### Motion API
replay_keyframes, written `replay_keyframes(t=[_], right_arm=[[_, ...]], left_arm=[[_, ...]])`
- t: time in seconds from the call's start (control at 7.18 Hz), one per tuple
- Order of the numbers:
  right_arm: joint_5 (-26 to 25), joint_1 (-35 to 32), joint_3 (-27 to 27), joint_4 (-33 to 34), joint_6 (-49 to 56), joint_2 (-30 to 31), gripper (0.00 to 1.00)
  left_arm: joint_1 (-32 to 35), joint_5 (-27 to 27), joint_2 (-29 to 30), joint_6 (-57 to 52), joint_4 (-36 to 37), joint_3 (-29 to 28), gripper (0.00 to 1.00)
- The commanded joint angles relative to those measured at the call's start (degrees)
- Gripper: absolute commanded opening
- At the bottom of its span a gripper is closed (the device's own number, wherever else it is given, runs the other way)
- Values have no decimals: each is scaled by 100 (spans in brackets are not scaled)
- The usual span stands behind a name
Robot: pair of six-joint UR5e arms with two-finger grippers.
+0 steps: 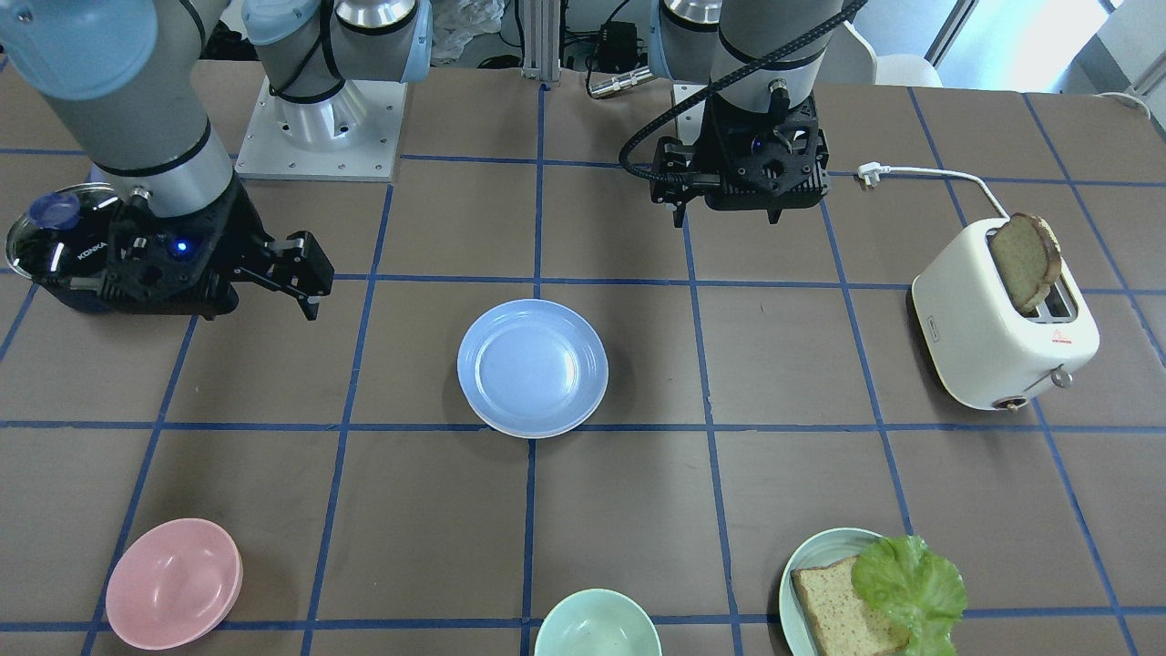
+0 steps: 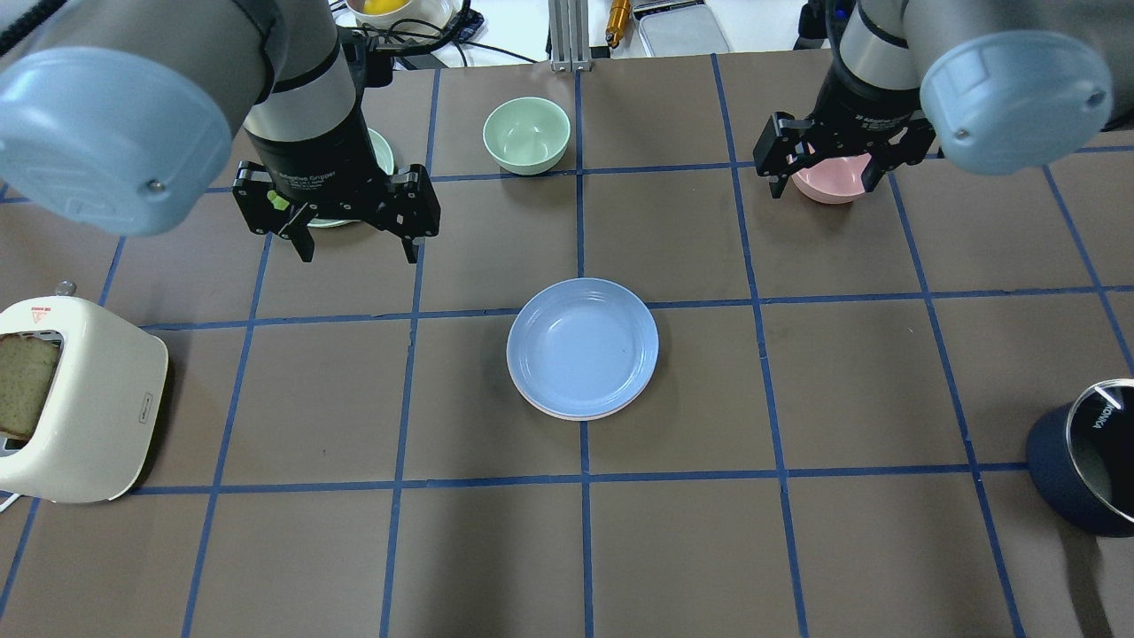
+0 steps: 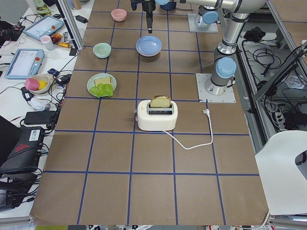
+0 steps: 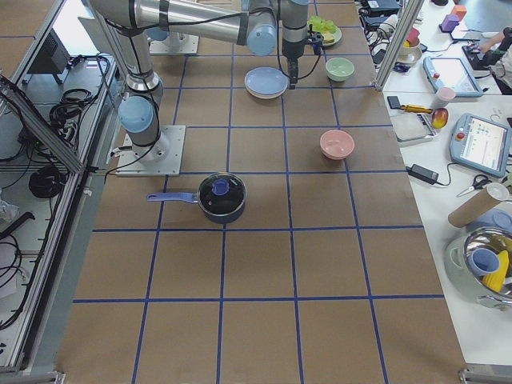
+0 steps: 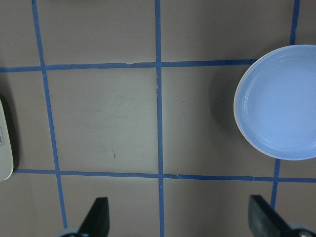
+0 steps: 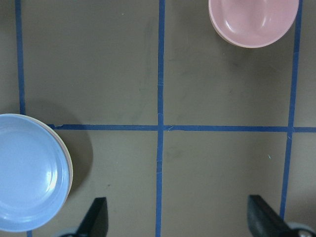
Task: Stack three plates with pink and blue
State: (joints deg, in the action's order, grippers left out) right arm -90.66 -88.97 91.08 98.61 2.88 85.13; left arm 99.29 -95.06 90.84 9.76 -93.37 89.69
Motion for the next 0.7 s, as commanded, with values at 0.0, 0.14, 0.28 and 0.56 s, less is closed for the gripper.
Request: replay_keyframes(t=[0.0, 0.14, 0.28, 0.56], right_arm=[[40, -76, -361, -507, 73, 337, 100], [49, -111, -537, -770, 11, 294, 100], [49, -120, -539, -973, -42, 346, 100], [66, -129, -539, -896, -121, 294, 100]], left_arm=[[-294, 379, -276, -9, 153, 233, 100], [-366, 382, -321, -79, 153, 233, 100], [-463, 339, -313, -149, 161, 155, 100], [-472, 321, -269, -185, 841, 163, 100]])
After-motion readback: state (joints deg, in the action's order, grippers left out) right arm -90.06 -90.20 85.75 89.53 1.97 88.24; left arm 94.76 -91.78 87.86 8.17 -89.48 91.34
